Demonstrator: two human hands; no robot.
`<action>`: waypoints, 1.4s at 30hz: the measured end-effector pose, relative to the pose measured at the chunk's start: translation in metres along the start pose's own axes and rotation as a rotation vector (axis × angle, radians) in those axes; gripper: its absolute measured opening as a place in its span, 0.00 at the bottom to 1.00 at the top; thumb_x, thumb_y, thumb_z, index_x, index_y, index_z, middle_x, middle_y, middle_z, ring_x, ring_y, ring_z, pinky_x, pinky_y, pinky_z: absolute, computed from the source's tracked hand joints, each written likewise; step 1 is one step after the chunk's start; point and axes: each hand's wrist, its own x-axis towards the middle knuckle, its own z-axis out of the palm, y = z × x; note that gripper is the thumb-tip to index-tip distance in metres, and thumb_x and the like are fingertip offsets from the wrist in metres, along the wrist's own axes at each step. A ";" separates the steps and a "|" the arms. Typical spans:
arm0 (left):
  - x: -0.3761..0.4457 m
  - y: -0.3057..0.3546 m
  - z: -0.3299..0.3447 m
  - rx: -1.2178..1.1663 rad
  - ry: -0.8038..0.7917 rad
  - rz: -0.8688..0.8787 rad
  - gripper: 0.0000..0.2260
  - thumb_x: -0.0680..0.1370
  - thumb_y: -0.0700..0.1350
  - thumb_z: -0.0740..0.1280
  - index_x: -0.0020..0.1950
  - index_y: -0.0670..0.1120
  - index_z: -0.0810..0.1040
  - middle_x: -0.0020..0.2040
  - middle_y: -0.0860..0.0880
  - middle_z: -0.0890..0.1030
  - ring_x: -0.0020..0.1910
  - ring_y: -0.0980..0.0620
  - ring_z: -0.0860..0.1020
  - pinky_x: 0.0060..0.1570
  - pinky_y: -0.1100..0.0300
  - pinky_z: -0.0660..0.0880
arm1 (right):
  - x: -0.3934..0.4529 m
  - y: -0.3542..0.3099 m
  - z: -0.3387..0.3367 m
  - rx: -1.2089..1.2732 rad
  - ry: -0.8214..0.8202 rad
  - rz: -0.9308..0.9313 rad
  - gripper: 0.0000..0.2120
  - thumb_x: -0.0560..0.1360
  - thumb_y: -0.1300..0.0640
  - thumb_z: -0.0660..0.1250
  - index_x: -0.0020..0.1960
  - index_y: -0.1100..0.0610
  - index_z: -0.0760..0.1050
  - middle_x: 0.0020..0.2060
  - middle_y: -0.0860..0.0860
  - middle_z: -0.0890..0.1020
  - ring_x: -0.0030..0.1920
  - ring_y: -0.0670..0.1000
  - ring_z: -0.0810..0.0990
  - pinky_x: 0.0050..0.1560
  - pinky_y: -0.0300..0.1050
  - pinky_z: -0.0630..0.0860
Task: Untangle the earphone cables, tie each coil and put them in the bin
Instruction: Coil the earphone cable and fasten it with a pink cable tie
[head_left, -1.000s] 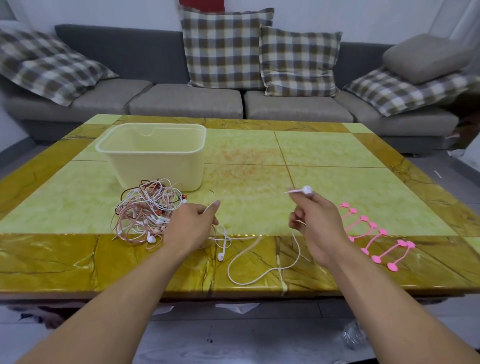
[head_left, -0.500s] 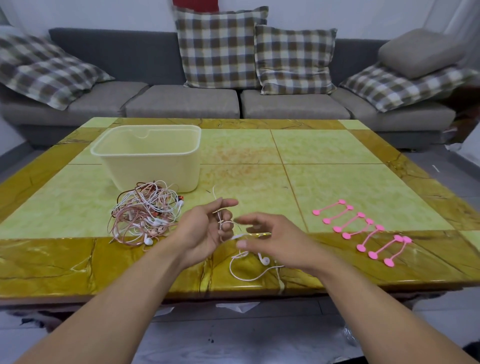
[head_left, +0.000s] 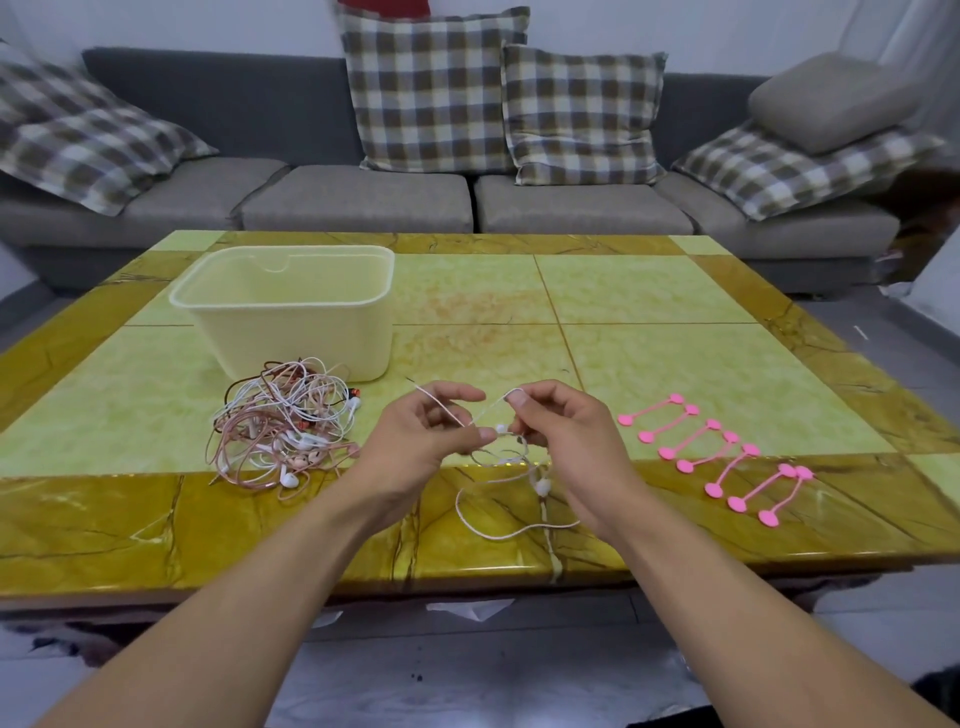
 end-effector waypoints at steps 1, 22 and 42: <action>0.001 -0.001 -0.001 0.010 0.045 0.033 0.14 0.70 0.32 0.76 0.53 0.43 0.81 0.35 0.49 0.78 0.38 0.51 0.77 0.45 0.60 0.75 | 0.000 -0.002 0.000 0.051 -0.023 0.032 0.05 0.80 0.58 0.70 0.48 0.59 0.82 0.32 0.50 0.80 0.37 0.46 0.78 0.48 0.43 0.76; -0.001 -0.004 0.007 -0.219 -0.043 -0.257 0.12 0.78 0.43 0.70 0.61 0.42 0.80 0.45 0.45 0.85 0.41 0.49 0.84 0.40 0.58 0.82 | 0.002 -0.011 -0.007 0.296 0.049 0.073 0.05 0.82 0.59 0.65 0.50 0.60 0.77 0.40 0.56 0.86 0.38 0.50 0.83 0.42 0.41 0.80; 0.002 -0.010 0.002 -0.056 -0.107 -0.197 0.14 0.75 0.48 0.72 0.48 0.36 0.80 0.32 0.49 0.74 0.36 0.49 0.76 0.48 0.57 0.75 | 0.003 -0.012 -0.006 0.472 0.139 0.014 0.05 0.82 0.61 0.65 0.50 0.63 0.76 0.38 0.57 0.83 0.44 0.57 0.84 0.48 0.46 0.84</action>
